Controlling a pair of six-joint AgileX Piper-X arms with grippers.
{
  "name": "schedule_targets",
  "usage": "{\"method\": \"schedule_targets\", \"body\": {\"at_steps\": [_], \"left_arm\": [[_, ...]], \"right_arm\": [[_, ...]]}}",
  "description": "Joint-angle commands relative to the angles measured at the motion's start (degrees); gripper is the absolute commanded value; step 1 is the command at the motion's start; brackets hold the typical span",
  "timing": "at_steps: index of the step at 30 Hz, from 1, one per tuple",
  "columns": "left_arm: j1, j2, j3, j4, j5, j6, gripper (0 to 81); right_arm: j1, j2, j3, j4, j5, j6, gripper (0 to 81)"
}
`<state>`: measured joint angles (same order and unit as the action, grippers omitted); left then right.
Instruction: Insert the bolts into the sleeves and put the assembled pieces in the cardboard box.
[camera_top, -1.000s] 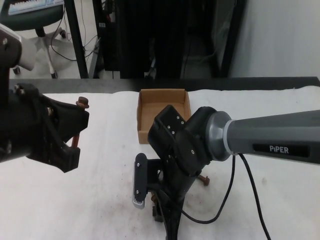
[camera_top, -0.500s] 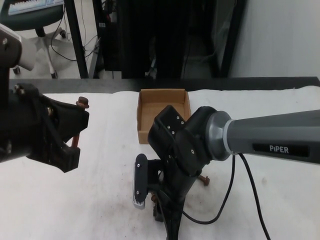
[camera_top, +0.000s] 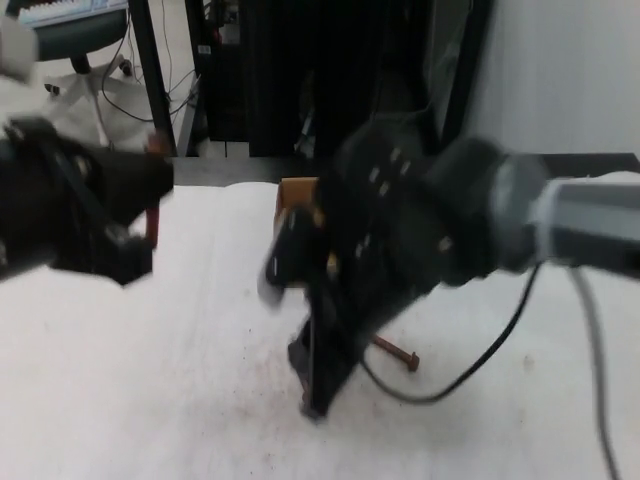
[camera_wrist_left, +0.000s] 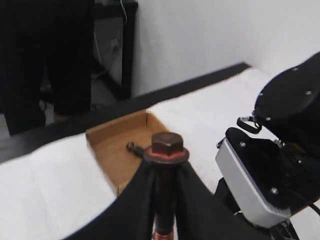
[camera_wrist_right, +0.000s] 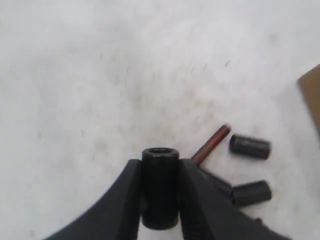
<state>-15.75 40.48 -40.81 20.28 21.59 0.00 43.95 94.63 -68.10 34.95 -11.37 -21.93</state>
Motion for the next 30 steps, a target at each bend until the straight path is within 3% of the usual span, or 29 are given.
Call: {"method": "schedule_targets", "body": {"at_steps": [1,5,13,19,25,30], "left_arm": [[0.19,-1.67,-0.53,-8.05,1.45,-5.47,0.0],[0.19,-1.46,-0.32,-19.92,10.34,-12.18,0.0],[0.19,2.29,-0.32,-35.24,19.11,-21.49,0.0],[0.19,6.69,-0.03,-37.28,24.80,-22.04,0.0],[1.17,8.70,5.56,-44.39,26.55,-22.85,0.0],[2.24,8.70,9.09,-48.07,29.91,-23.15,0.0]], "right_arm": [[-1.59,-5.90,-0.09,-9.98,-4.31,12.03,0.8],[-3.19,-8.57,-0.10,-17.71,-12.00,20.75,0.8],[-4.20,-9.49,3.33,-26.43,-24.86,22.34,0.8],[-4.20,-9.49,12.14,-47.48,-33.79,29.92,0.8],[-4.20,-9.49,22.57,-72.79,-34.66,36.62,0.8],[-4.20,-9.59,28.27,-84.60,-34.66,37.82,0.8]]}}
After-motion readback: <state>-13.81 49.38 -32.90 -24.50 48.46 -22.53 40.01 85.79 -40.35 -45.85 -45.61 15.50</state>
